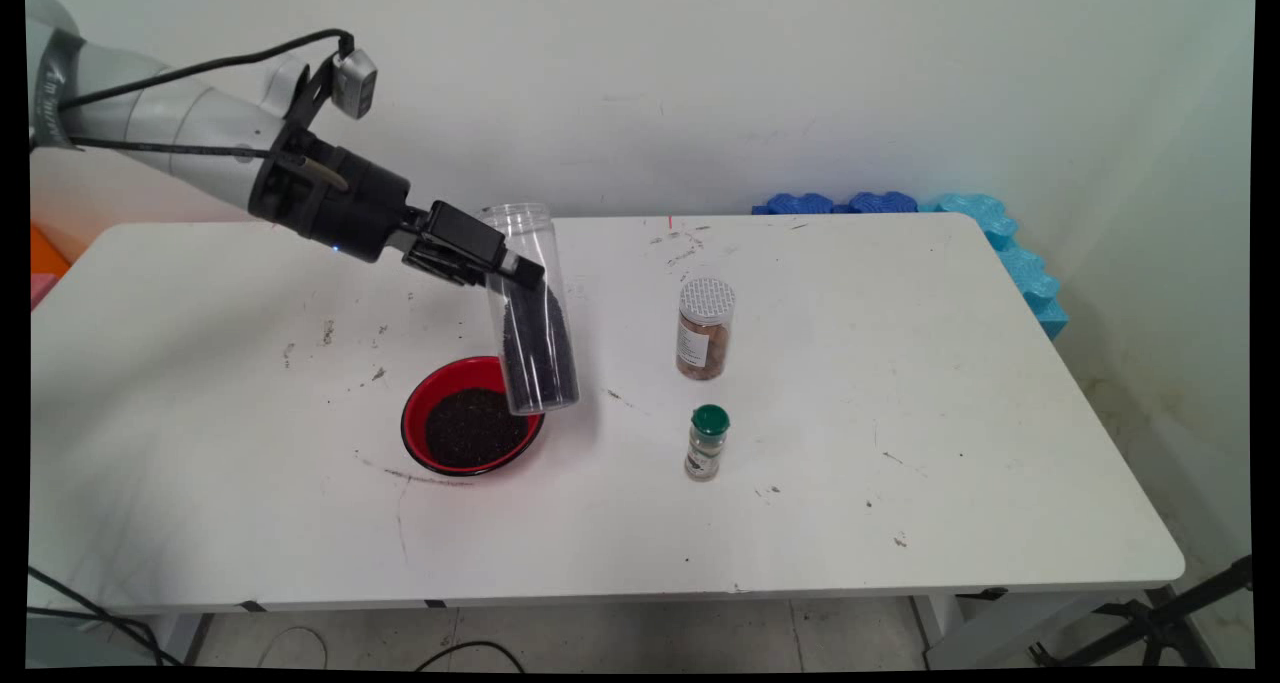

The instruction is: Pour the black seasoning powder in the red bowl, then place the picked object on the table

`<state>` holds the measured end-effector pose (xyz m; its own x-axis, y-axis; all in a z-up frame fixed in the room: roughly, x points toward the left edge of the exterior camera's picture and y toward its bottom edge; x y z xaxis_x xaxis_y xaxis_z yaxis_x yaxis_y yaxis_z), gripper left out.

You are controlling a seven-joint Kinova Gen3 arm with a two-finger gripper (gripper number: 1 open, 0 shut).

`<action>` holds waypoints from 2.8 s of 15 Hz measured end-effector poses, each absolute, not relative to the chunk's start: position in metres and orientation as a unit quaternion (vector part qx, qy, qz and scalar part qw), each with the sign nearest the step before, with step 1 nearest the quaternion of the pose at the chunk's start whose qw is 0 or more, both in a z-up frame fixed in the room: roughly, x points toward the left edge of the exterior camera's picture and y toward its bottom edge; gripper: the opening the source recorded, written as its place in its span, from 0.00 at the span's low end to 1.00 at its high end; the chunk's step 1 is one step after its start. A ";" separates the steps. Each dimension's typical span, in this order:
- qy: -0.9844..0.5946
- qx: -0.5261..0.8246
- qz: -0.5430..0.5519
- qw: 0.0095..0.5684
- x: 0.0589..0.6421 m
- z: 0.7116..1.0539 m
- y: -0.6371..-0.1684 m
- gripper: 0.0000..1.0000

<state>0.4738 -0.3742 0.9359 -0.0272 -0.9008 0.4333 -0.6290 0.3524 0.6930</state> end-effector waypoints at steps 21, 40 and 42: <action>-0.859 0.207 0.039 0.467 0.452 0.951 -0.367 0.00; -0.874 0.155 0.099 0.451 0.438 0.939 -0.373 0.00; -0.872 0.159 0.101 0.452 0.433 0.931 -0.377 0.00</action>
<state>0.4325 -0.3770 0.9315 -0.5413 -0.1858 0.8200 -0.3684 0.9291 -0.0327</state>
